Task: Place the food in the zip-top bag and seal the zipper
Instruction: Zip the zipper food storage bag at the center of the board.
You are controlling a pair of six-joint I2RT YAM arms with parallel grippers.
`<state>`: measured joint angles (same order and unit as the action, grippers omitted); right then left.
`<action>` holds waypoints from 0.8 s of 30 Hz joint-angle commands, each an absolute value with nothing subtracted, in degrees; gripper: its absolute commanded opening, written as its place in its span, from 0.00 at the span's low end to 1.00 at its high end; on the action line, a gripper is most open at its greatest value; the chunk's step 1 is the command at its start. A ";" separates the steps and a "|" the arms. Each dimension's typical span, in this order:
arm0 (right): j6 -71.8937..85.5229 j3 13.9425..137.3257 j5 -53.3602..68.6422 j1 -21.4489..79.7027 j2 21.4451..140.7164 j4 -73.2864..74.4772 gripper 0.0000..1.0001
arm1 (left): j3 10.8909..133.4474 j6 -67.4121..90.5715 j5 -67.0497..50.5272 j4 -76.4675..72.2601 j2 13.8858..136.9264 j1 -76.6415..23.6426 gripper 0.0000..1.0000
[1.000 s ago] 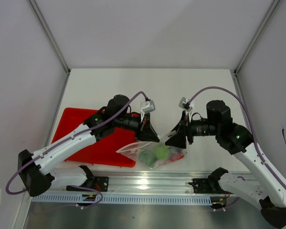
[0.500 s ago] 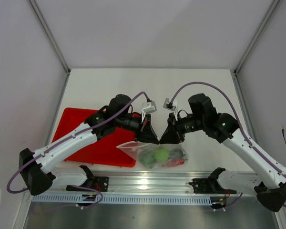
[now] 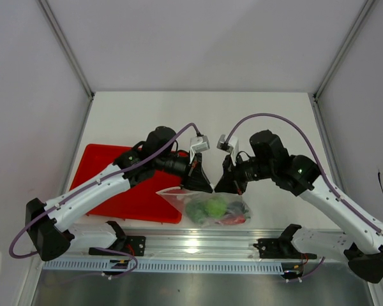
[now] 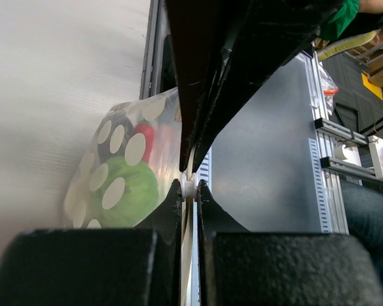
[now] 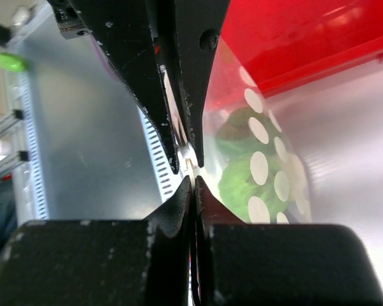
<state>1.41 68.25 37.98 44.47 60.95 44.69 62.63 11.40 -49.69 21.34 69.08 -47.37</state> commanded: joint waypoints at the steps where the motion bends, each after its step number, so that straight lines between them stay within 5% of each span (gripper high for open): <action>1: 3.07 67.15 26.13 45.97 56.27 42.99 0.00 | 64.69 9.93 -48.43 20.21 67.94 -46.76 0.01; 11: 10.45 65.31 5.73 42.54 48.35 42.72 0.00 | 60.91 11.51 -43.33 21.97 65.22 -44.74 0.01; 24: 15.82 62.67 0.00 36.48 44.30 46.23 0.00 | 59.77 10.46 -30.16 30.22 57.75 -44.47 0.03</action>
<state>14.41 62.65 7.01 38.26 45.60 44.07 60.38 11.44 -34.94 24.91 61.30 -45.19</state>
